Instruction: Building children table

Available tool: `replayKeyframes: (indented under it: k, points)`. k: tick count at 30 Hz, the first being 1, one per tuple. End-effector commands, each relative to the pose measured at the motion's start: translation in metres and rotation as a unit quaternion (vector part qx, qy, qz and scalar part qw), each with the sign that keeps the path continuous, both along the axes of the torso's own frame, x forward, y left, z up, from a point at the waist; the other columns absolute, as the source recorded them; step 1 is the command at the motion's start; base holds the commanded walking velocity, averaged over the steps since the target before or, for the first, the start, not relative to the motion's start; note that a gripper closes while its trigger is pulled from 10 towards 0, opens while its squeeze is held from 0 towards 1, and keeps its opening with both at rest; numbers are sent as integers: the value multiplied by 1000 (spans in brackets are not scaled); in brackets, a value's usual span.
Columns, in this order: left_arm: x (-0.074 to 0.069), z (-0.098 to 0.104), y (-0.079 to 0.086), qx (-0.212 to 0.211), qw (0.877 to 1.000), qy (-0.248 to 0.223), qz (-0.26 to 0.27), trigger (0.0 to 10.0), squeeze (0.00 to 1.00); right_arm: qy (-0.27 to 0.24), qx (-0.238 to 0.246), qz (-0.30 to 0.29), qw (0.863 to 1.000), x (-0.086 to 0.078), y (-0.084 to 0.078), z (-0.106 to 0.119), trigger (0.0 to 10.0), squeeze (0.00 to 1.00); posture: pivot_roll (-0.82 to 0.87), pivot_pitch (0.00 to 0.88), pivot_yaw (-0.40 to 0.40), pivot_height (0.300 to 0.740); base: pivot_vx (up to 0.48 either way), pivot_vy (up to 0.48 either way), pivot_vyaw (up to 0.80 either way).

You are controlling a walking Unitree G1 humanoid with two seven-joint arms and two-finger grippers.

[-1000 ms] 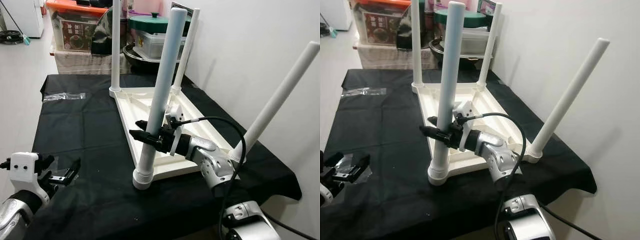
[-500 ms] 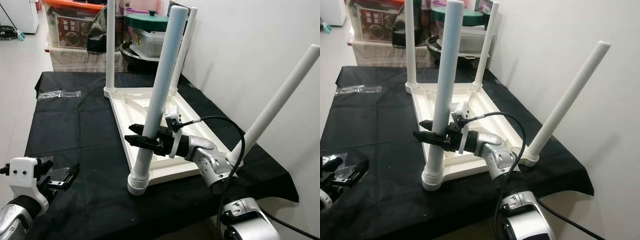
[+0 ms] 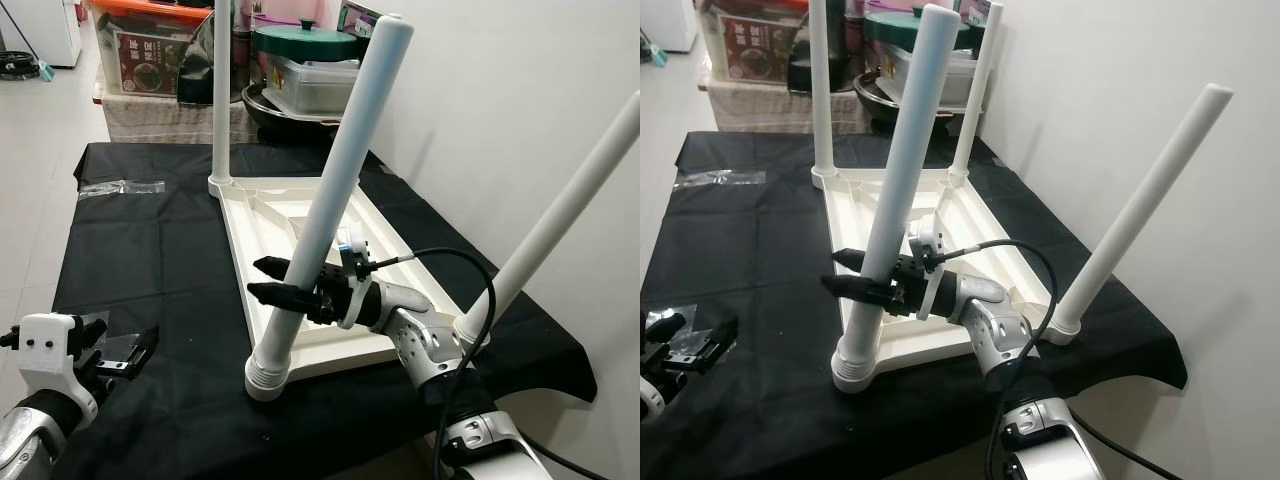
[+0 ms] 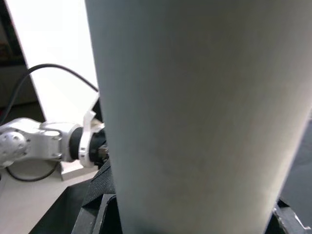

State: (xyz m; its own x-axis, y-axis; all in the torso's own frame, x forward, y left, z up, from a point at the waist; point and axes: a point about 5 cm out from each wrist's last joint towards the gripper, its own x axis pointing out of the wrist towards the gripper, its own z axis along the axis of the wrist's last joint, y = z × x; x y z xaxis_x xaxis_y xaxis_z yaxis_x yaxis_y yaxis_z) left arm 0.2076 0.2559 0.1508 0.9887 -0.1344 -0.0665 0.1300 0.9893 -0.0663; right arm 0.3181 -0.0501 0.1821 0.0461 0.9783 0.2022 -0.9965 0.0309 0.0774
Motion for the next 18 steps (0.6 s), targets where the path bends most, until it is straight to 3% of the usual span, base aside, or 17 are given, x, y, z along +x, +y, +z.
replayKeyframes:
  k: [1,18]
  points:
    - [1,0,-4,1,1000,-3,-6,10000,0,41,-41,35,998,-9,9,-25,0,0,152,0,-163,740,0,0,0]
    - [-3,-2,-4,0,1000,0,-5,10000,0,-3,-86,77,993,-13,10,-32,0,0,162,0,-175,740,0,0,0]
